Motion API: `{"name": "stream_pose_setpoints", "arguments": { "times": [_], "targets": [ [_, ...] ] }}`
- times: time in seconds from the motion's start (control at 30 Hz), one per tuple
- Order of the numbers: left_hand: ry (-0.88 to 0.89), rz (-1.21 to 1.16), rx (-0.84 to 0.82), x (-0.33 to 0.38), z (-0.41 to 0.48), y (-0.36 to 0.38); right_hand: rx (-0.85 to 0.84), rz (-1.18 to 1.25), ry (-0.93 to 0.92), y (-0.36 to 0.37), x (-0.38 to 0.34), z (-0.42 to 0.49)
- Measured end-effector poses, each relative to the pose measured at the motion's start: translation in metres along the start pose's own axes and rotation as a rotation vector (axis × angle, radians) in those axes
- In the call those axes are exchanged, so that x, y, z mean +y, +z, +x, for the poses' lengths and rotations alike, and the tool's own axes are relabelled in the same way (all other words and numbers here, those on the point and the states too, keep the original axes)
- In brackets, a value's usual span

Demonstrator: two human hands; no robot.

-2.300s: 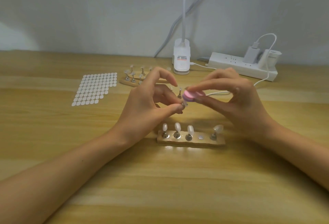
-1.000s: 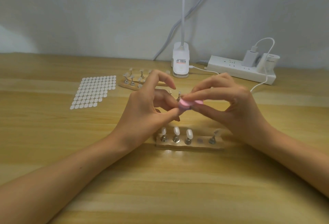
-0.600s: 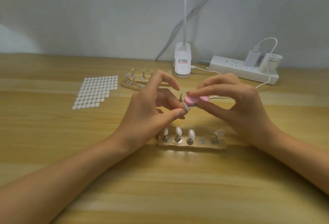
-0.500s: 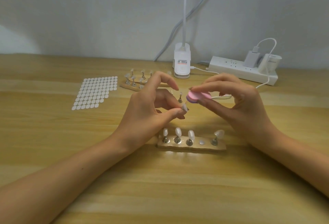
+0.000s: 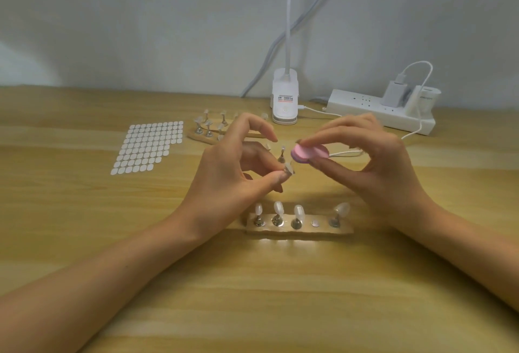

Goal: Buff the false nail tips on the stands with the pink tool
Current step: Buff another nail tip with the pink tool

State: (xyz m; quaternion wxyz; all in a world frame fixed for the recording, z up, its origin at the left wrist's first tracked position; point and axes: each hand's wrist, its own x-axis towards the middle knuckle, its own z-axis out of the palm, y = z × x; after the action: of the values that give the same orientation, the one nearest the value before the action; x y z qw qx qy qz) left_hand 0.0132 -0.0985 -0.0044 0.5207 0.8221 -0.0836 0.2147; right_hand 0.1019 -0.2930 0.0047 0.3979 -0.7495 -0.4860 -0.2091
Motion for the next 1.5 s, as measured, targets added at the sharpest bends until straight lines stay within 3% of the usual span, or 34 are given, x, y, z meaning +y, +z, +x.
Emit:
{"name": "stream_pose_setpoints", "arguments": {
  "times": [0.1, 0.23, 0.37, 0.5, 0.63, 0.77, 0.87, 1.0, 1.13, 1.27, 1.37, 1.5],
  "targets": [
    [0.006, -0.007, 0.009, 0.001, 0.000, 0.001, -0.073, 0.016, -0.067, 0.005, -0.003, -0.001],
    [0.005, 0.017, 0.016, 0.001, 0.000, 0.000, -0.029, -0.026, 0.060, -0.003, 0.002, 0.000],
    [0.004, -0.005, 0.014, 0.001, 0.000, 0.001, -0.080, -0.018, -0.076, 0.003, -0.001, -0.002],
    [0.000, 0.005, 0.011, 0.001, 0.000, 0.000, -0.012, -0.023, 0.065, -0.003, 0.004, 0.000],
    [0.021, 0.010, 0.002, 0.001, -0.001, 0.002, -0.068, -0.002, -0.060, 0.004, -0.002, -0.001],
    [0.011, 0.009, -0.005, 0.001, -0.001, 0.001, -0.002, 0.008, 0.050, -0.003, 0.000, 0.000],
    [0.013, -0.014, -0.006, 0.000, -0.001, 0.002, -0.067, 0.009, -0.064, 0.002, -0.005, -0.001],
    [-0.029, -0.030, 0.008, -0.002, 0.000, 0.000, -0.006, -0.058, 0.022, -0.002, -0.001, 0.001],
    [-0.039, -0.052, -0.003, -0.002, 0.001, 0.000, -0.064, -0.030, -0.107, 0.002, -0.005, 0.000],
    [-0.062, -0.075, -0.014, -0.001, 0.001, 0.000, 0.013, -0.024, -0.009, -0.006, 0.000, 0.001],
    [-0.054, -0.084, -0.022, -0.001, 0.002, 0.001, -0.044, -0.029, -0.112, 0.000, -0.004, 0.001],
    [-0.069, -0.112, -0.033, -0.001, 0.001, 0.001, 0.006, -0.016, -0.005, -0.003, -0.001, 0.000]
  ]
}}
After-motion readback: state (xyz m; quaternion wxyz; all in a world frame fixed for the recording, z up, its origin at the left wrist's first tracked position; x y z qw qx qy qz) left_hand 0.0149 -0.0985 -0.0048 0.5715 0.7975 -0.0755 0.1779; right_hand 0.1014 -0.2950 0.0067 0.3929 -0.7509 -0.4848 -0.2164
